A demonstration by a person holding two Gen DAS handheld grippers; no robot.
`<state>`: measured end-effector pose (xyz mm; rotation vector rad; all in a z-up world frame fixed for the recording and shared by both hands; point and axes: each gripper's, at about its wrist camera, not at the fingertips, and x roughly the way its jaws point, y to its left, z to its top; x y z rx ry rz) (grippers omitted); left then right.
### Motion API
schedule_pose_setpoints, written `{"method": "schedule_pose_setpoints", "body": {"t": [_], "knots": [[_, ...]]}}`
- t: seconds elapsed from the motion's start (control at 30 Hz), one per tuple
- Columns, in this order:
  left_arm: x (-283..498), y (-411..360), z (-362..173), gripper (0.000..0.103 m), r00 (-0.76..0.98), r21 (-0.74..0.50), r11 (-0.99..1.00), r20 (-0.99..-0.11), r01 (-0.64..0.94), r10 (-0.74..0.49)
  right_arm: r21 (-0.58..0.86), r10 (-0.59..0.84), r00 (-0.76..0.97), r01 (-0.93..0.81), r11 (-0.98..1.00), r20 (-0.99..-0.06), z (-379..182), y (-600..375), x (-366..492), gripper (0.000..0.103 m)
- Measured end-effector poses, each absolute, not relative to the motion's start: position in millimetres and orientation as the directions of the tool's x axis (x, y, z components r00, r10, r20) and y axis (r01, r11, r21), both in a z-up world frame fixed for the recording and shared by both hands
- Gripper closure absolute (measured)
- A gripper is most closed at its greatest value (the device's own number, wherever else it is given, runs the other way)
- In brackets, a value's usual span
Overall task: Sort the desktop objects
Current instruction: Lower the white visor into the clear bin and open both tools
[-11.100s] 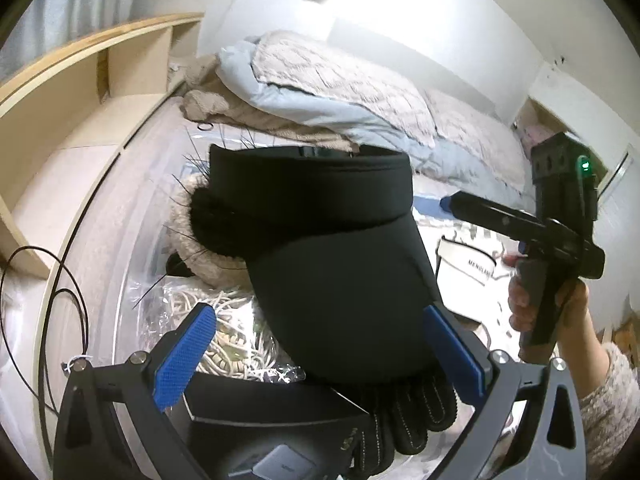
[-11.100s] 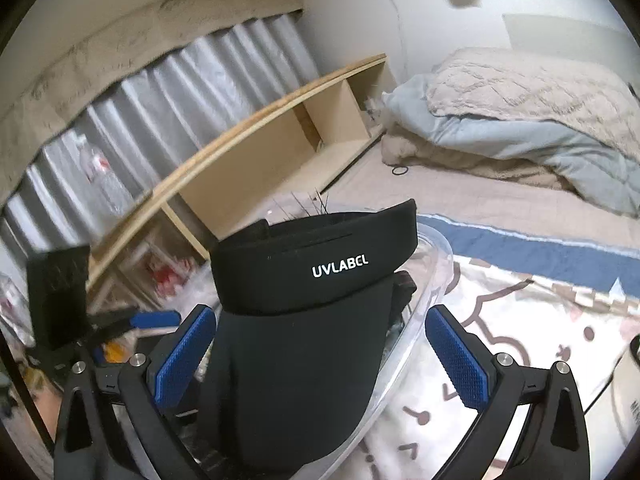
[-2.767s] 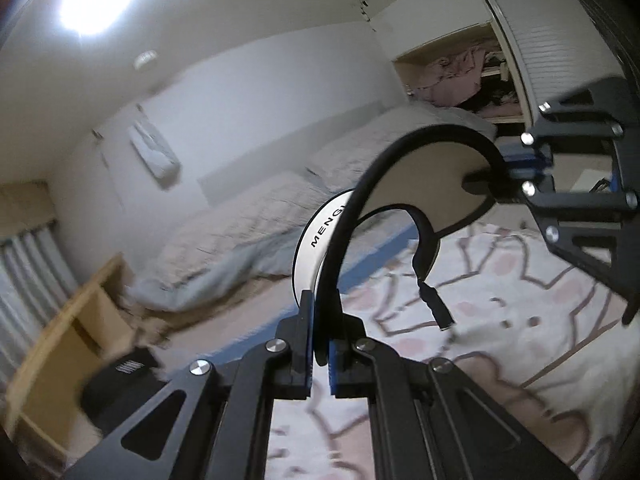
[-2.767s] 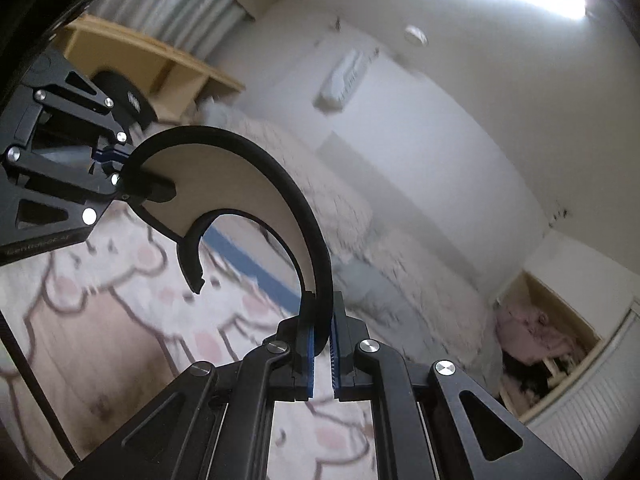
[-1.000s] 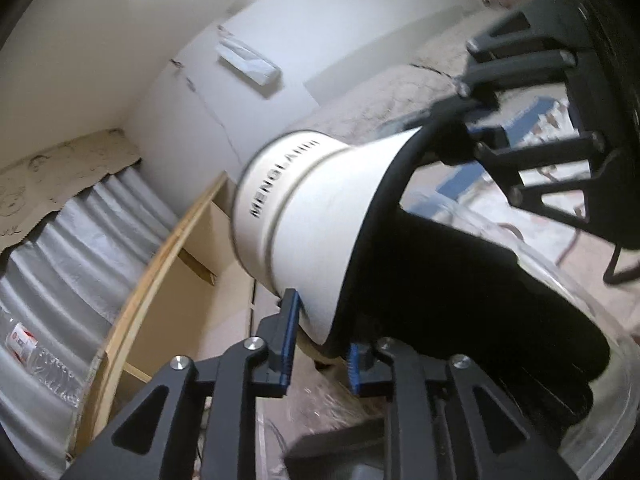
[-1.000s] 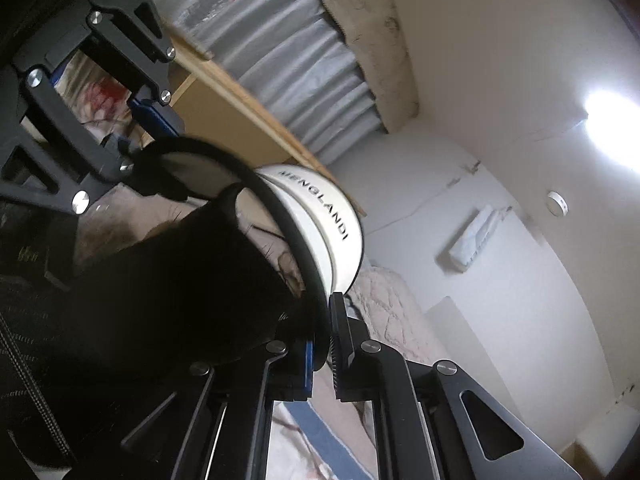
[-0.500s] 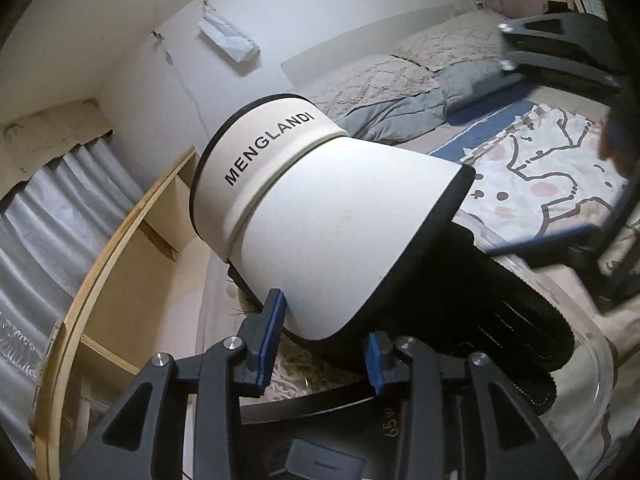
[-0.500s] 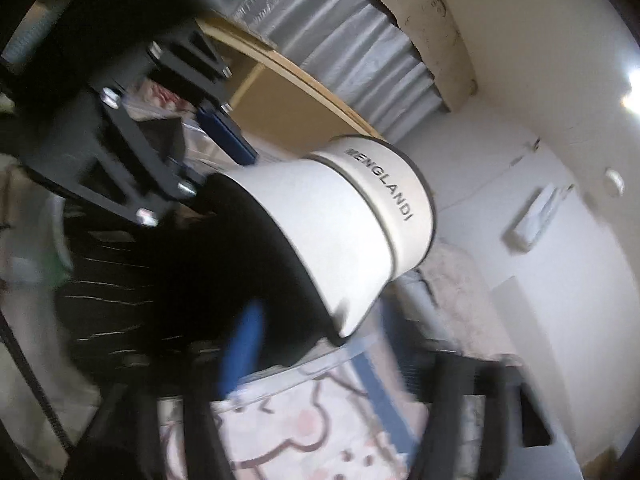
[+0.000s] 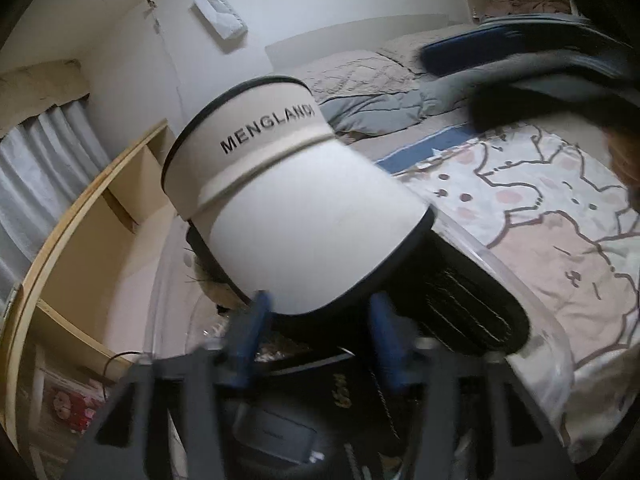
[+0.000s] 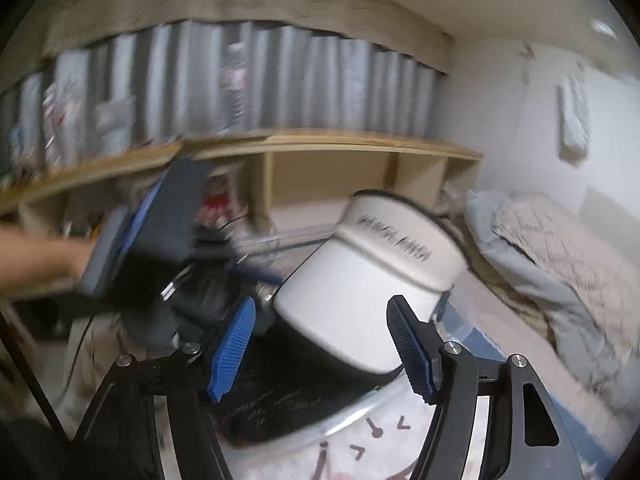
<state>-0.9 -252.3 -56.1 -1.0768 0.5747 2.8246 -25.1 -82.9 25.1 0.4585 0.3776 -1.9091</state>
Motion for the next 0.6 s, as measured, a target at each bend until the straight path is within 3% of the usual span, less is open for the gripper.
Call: {"method": "schedule_pose_setpoints", "body": {"t": [0.03,0.07,0.17,0.33,0.4,0.6], "knots": [[3,-251,-54,0.033,-0.758,0.313,-0.929,-0.649,-0.196,-0.059,-0.022,-0.799,-0.344,0.923,-0.384,-0.493,29,-90,-36,0.055],[7,-250,-51,0.029,-0.763,0.305,-0.931,-0.645,-0.203,-0.045,0.003,-0.784,-0.352,0.911,-0.412,-0.512,28,-96,-46,0.061],[18,-247,-39,0.024,-0.782,0.272,-0.943,-0.623,-0.193,-0.020,0.098,-0.751,-0.341,0.877,-0.471,-0.566,14,-112,-76,0.070],[29,-246,-21,0.021,-0.804,0.221,-0.960,-0.595,-0.172,0.006,0.159,-0.686,-0.318,0.829,-0.536,-0.655,-23,-133,-92,0.073],[31,-245,-18,0.016,-0.808,0.233,-0.960,-0.589,-0.153,-0.014,0.137,-0.669,-0.344,0.819,-0.557,-0.659,-33,-137,-93,0.073],[34,-245,-8,0.015,-0.813,0.204,-0.973,-0.581,-0.107,-0.032,0.166,-0.664,-0.325,0.809,-0.564,-0.674,-36,-125,-94,0.073]]}}
